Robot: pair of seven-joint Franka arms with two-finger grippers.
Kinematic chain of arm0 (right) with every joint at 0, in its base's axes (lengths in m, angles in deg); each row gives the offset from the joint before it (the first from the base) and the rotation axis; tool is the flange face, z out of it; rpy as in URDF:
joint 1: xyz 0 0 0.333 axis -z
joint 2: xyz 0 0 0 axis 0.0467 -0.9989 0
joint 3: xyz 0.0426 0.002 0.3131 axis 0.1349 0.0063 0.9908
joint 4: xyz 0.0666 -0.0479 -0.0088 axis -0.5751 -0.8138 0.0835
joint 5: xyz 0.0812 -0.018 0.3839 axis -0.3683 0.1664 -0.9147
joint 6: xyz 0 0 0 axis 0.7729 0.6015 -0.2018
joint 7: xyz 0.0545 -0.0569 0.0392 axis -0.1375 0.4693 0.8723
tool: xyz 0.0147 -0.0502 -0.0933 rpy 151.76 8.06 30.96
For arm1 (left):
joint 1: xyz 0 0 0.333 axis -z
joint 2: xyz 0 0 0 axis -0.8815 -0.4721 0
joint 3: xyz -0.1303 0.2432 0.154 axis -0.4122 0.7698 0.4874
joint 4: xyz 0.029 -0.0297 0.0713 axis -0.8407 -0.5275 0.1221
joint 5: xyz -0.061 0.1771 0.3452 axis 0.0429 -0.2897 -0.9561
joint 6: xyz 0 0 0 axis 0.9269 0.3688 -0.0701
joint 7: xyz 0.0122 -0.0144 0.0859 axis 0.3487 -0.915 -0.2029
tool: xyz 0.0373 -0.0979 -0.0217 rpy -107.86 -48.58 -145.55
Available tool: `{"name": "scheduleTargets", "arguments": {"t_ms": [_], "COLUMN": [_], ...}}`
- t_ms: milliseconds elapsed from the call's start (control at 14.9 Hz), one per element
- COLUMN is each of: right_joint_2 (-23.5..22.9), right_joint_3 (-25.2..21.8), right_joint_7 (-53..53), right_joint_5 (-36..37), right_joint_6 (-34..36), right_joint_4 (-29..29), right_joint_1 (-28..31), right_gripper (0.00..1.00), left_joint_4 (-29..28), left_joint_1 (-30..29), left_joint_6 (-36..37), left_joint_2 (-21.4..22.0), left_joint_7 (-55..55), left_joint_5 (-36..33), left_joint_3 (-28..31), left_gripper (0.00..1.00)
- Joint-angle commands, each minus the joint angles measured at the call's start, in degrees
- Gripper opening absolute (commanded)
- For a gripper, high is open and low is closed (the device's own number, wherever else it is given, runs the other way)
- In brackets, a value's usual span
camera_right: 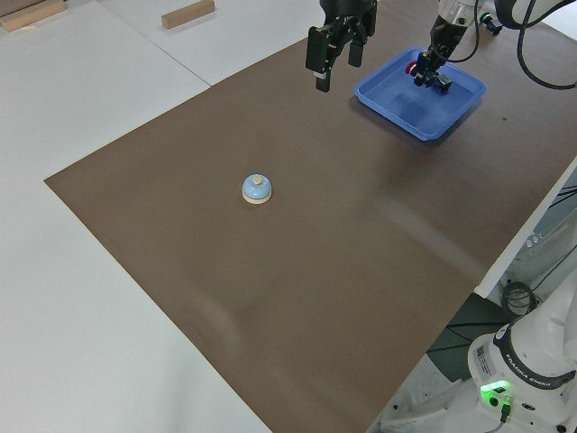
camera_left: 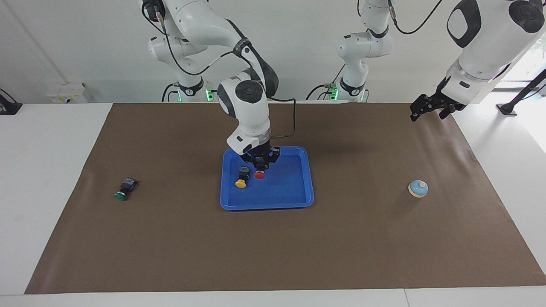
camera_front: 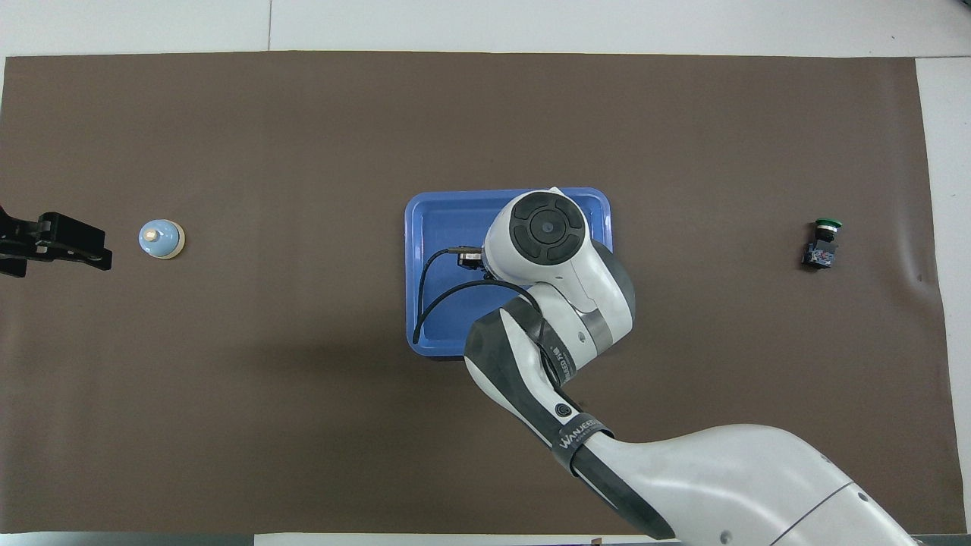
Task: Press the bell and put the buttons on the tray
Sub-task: 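Carry the red button into the tray beside the yellow one, release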
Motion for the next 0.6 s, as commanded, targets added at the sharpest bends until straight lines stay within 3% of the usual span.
{"name": "scheduleTargets", "arguments": {"t_ms": [0,403,470,537], "right_joint_2": [-0.17,0.53,0.53,0.53], "right_joint_3": [-0.13,-0.13,-0.13,-0.13], "right_joint_7": [-0.35,-1.31,-2.18,-3.24], "right_joint_5": [0.84,0.76,0.76,0.76], "right_joint_6": [-1.89,-6.37,-6.37,-6.37], "right_joint_4": [-1.29,-5.42,-5.6,-5.6], "right_joint_1": [0.98,0.89,0.89,0.89], "right_gripper": [0.0,0.0,0.06,0.41], "left_joint_4": [-1.62,-1.62,-1.62,-1.62], "left_joint_1": [0.12,0.12,0.12,0.12], "left_joint_6": [-0.73,-0.73,-0.73,-0.73], "left_joint_2": [1.41,1.41,1.41,1.41], "left_joint_7": [-0.23,-0.23,-0.23,-0.23], "left_joint_5": [-0.1,-0.1,-0.1,-0.1], "left_joint_3": [0.35,0.26,0.26,0.26], "left_gripper": [1.0,1.0,1.0,1.0]}}
